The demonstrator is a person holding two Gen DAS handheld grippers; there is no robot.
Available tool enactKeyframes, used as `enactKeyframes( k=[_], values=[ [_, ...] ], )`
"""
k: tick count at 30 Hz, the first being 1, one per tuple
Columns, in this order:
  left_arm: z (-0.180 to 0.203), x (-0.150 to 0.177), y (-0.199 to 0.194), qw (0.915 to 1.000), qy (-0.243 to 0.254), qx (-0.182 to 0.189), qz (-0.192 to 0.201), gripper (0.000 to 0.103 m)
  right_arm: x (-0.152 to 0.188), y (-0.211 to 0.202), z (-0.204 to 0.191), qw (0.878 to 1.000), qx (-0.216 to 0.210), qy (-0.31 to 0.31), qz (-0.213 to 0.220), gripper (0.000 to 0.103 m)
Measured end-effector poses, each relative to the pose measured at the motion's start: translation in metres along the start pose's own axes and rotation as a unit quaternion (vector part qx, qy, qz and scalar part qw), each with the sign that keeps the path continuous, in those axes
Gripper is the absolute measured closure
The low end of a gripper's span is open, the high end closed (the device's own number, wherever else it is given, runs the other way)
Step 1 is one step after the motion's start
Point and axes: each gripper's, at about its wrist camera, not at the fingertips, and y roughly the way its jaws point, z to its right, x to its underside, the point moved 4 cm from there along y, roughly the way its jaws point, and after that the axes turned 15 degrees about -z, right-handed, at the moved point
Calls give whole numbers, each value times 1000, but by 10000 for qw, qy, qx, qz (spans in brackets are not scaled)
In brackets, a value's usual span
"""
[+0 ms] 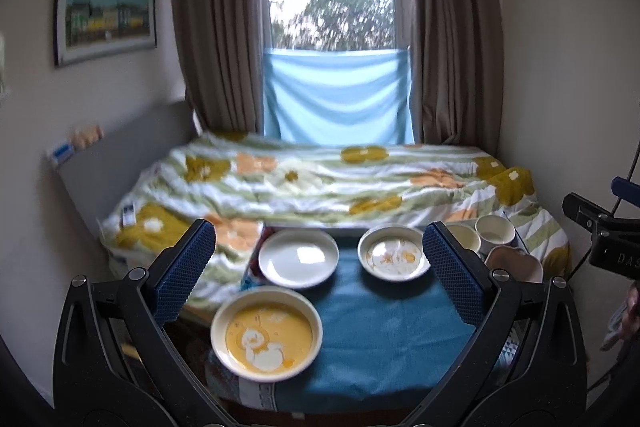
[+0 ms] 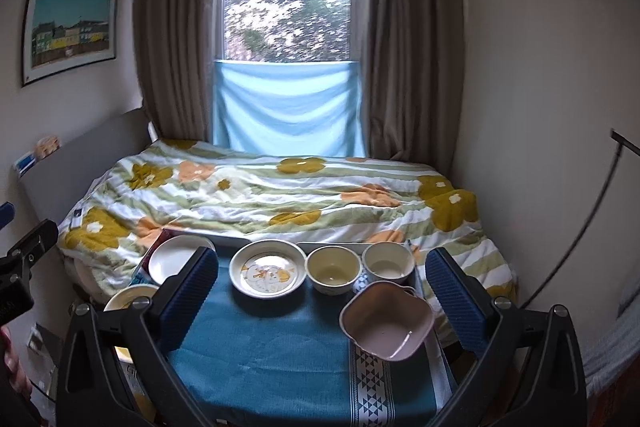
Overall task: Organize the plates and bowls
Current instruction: 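Move the right tool to the yellow duck dish rim while the left tool approaches it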
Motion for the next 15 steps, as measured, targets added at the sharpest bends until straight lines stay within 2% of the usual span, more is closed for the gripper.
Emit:
enactKeyframes(
  k=[3,8,12,15],
  values=[
    [-26,15,16,9985,-350,-35,-413,0,0,17,-9,9993,-222,-225,-176,0],
    [-76,54,51,9916,-700,-303,-1050,0,13,67,-41,9919,-890,-538,-725,0],
    [-120,85,88,9817,-978,-108,-1632,0,24,112,-81,9785,-1500,-668,-1245,0],
    [-153,109,127,9703,-1238,148,-2071,1,32,141,-110,9691,-1758,-813,-1527,0]
  ],
)
